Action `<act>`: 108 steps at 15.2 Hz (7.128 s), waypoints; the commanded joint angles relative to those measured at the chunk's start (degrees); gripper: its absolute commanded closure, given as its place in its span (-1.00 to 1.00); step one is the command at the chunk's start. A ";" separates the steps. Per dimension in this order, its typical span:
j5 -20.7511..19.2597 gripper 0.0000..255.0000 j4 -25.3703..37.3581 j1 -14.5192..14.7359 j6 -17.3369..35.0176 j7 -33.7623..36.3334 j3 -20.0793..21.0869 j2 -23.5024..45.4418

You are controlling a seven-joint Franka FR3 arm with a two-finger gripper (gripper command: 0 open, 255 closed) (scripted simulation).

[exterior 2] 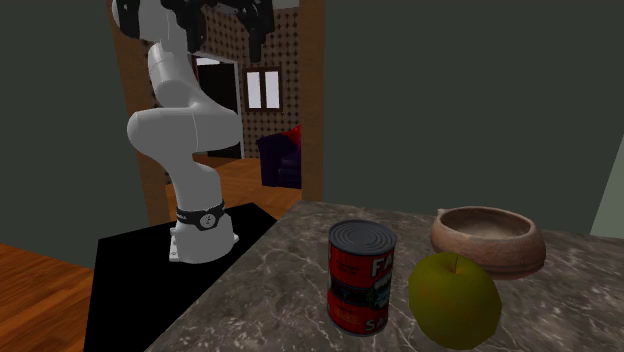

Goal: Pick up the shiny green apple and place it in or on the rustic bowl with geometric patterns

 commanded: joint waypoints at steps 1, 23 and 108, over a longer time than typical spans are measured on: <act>0.00 -1.00 0.00 0.00 0.00 0.00 0.00 0.00; 3.04 -1.00 10.48 4.17 31.45 1.44 5.90 39.65; -1.55 1.00 50.74 15.58 9.16 20.43 14.75 57.07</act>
